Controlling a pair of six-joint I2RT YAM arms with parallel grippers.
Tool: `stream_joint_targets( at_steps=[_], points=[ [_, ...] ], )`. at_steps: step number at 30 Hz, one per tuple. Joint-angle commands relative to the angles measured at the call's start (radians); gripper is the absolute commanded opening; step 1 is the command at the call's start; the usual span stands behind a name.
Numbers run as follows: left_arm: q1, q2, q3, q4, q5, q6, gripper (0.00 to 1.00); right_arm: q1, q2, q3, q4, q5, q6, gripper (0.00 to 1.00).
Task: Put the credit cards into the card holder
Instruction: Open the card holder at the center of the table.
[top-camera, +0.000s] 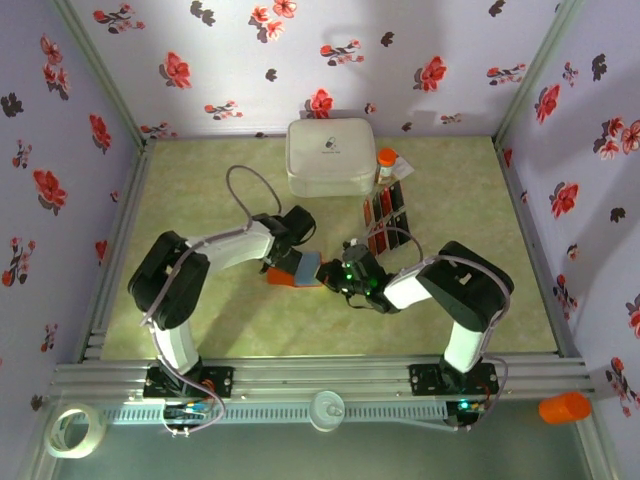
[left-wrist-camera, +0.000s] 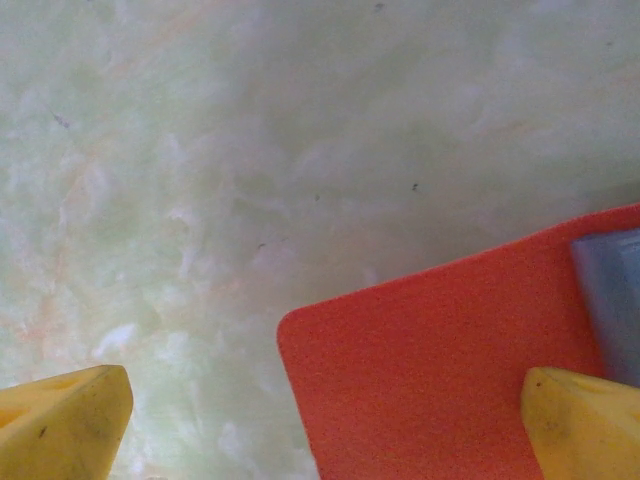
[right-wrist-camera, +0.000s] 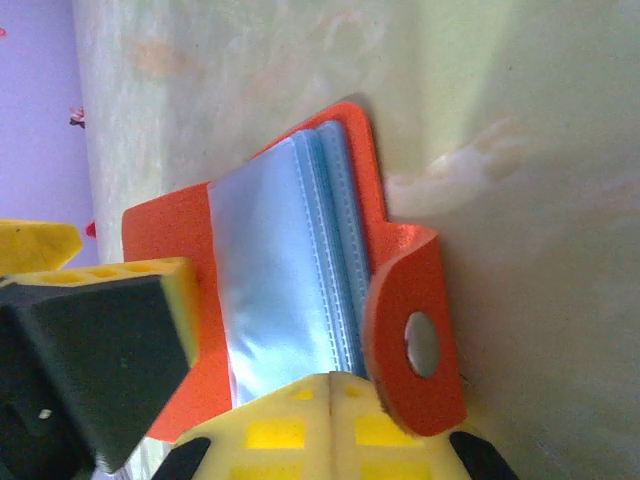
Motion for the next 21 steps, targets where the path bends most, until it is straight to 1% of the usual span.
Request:
stream_joint_targets(
  at_steps=[1,5,11,15,21],
  points=[
    [0.025,-0.066,-0.055,0.019,0.048,-0.058,1.0,0.0,0.029,-0.029,-0.036,0.039,0.014,0.0],
    [0.035,-0.085,-0.115,0.06,0.082,-0.099,1.0,-0.001,0.042,-0.036,-0.015,0.039,0.029,0.0],
    [0.039,-0.046,-0.17,0.073,0.079,-0.134,1.0,-0.002,0.056,-0.048,0.015,0.032,0.048,0.0],
    [0.041,0.004,-0.156,0.06,0.072,-0.139,1.0,-0.001,0.06,-0.052,0.031,0.023,0.053,0.0],
    [0.041,-0.074,-0.105,0.046,0.116,-0.15,1.0,-0.002,0.056,-0.053,0.037,0.016,0.057,0.0]
  ],
)
